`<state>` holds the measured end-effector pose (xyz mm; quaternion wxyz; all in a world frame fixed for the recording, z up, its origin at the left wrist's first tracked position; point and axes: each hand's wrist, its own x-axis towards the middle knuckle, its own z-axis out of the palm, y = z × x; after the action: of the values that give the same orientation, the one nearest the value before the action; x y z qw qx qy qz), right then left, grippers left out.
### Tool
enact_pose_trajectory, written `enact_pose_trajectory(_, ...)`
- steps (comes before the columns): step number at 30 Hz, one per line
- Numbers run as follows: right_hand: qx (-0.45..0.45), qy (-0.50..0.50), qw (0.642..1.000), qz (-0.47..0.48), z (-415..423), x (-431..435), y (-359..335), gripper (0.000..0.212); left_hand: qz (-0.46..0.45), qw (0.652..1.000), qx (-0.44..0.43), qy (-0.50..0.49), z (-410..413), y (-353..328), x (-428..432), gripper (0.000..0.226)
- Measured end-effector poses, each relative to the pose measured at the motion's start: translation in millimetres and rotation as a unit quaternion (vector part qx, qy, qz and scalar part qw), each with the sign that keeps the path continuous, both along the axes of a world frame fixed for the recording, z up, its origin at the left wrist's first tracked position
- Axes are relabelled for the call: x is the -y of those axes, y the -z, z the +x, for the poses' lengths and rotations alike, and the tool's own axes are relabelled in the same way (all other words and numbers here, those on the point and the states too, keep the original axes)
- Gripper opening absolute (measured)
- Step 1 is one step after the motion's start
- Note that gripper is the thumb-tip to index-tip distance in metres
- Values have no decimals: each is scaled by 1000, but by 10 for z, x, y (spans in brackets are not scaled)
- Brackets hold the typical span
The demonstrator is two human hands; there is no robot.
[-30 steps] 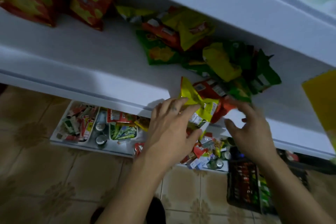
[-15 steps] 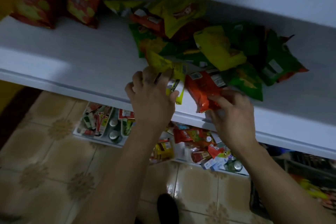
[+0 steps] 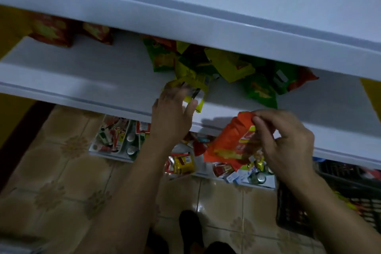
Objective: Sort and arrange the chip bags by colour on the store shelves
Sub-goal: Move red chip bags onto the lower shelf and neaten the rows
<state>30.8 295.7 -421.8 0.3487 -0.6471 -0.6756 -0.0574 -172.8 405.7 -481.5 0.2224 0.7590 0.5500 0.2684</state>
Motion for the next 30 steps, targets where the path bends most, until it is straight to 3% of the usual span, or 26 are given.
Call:
enact_pose_trajectory(2, -75, 2, 997, -31, -78, -31, -125, 17, -69, 991, 117, -2, -73, -247, 253, 52)
enact_pose_trajectory(5, -180, -2, 973, -141, -245, -98, -277, 12, -276, 918, 282, 26, -179, -591, 628, 58)
enact_pose_trajectory(7, -207, 0, 957, -201, -361, -142, -321, 8, -327, 890, 308, 74, -266, -611, 820, 39)
enact_pose_trajectory(8, -220, -1, 949, -225, -420, -165, -337, 7, -332, 892, 296, 79, -316, -588, 897, 35)
enact_pose_trajectory(10, -240, -20, 933, -268, -546, -222, -378, 14, -326, 904, 271, 60, -432, -490, 1004, 50)
enact_pose_trajectory(15, -217, -81, 908, -350, -993, -402, -476, 15, -343, 874, 344, -24, -918, -385, 1098, 47)
enact_pose_trajectory(18, -243, -83, 891, -375, -1280, -520, -465, 12, -296, 865, 385, -121, -1268, -282, 1063, 43)
enact_pose_trajectory(22, -225, -91, 862, -444, -1756, -650, -408, 41, -240, 821, 465, -228, -1726, -121, 949, 34)
enact_pose_trajectory(30, -227, -131, 866, -426, -2843, -1159, -358, 23, -210, 801, 516, -221, -2433, -122, 408, 27)
